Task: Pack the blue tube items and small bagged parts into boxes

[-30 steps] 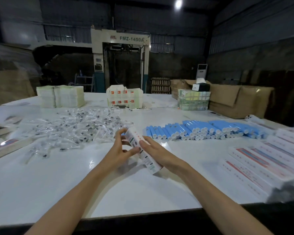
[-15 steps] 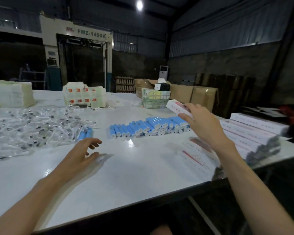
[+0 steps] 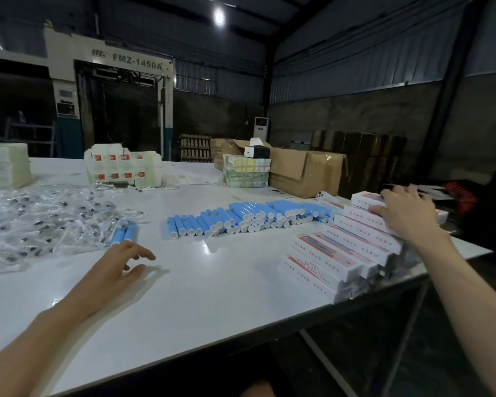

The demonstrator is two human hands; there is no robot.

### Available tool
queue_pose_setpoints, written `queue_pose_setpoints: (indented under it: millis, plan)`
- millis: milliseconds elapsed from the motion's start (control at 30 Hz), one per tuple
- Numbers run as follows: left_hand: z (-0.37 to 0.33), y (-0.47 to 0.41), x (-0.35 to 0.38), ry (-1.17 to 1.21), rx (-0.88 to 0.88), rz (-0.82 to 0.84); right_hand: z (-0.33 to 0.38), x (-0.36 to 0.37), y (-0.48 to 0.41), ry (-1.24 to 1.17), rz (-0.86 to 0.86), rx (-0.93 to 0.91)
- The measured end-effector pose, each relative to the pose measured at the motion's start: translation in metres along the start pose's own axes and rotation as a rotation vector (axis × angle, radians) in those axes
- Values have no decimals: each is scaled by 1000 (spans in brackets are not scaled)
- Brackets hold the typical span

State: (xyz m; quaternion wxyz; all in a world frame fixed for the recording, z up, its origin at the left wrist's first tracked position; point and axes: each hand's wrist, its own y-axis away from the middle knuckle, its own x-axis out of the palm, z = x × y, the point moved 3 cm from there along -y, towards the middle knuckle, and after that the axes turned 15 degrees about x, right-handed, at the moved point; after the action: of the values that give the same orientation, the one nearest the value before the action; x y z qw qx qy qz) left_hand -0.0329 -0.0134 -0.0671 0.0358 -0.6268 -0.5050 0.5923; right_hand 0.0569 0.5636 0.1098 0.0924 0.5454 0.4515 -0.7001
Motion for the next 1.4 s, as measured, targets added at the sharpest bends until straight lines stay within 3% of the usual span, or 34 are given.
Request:
queue_pose_setpoints:
  millis: [167,267,433,800,967,1100,1267,1400]
  plan:
    - [0,0,1,-4,8,21,0,4,2,98,-8,0]
    - [0,0,1,-1,5,24,9,2,3,86,-109,-13]
    - [-1,0,1,19,-19,11,64,-13,13,-280,-235,-147]
    - [-12,0,-11,-130,-177,-158,287,-57,123,-953,78,-628]
    - [-12,0,-18,-238,-287,-270,377,-57,203,-1159,240,-728]
    - [-7,6,-25,-273,-406,-401,425,-29,267,-1248,465,-723]
    - [2,14,-35,-316,-574,-518,446,4,293,-1288,606,-574]
    - [10,17,-60,-365,-622,-458,446,10,291,-1258,647,-599]
